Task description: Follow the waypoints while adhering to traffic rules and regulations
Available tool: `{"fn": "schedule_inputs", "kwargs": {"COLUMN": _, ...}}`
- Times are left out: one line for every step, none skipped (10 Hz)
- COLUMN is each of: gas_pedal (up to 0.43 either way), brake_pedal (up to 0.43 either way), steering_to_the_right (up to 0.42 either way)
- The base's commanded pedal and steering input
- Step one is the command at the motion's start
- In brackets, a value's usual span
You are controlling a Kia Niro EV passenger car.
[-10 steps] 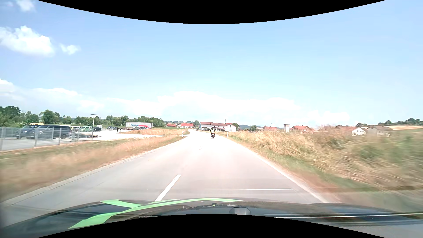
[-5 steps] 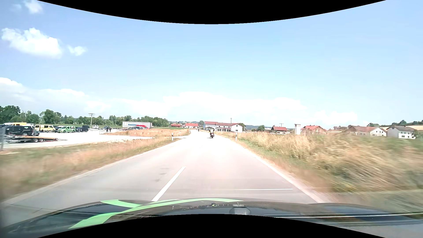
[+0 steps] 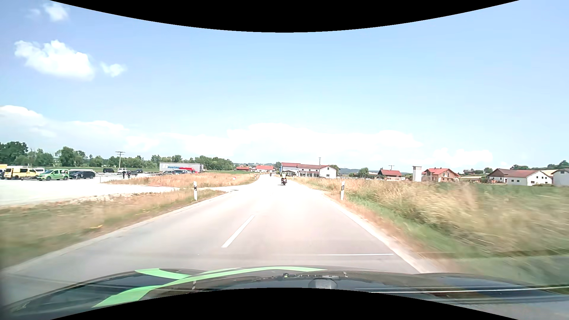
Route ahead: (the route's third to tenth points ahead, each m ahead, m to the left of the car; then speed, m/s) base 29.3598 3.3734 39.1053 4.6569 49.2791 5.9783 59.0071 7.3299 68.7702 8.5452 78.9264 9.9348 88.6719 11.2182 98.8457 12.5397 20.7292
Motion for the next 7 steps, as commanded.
{"fn": "schedule_inputs", "kwargs": {"gas_pedal": 0.157, "brake_pedal": 0.0, "steering_to_the_right": -0.016}}
{"fn": "schedule_inputs", "kwargs": {"gas_pedal": 0.177, "brake_pedal": 0.0, "steering_to_the_right": -0.017}}
{"fn": "schedule_inputs", "kwargs": {"gas_pedal": 0.197, "brake_pedal": 0.0, "steering_to_the_right": -0.017}}
{"fn": "schedule_inputs", "kwargs": {"gas_pedal": 0.197, "brake_pedal": 0.0, "steering_to_the_right": -0.017}}
{"fn": "schedule_inputs", "kwargs": {"gas_pedal": 0.197, "brake_pedal": 0.0, "steering_to_the_right": -0.017}}
{"fn": "schedule_inputs", "kwargs": {"gas_pedal": 0.197, "brake_pedal": 0.0, "steering_to_the_right": -0.016}}
{"fn": "schedule_inputs", "kwargs": {"gas_pedal": 0.197, "brake_pedal": 0.0, "steering_to_the_right": -0.016}}
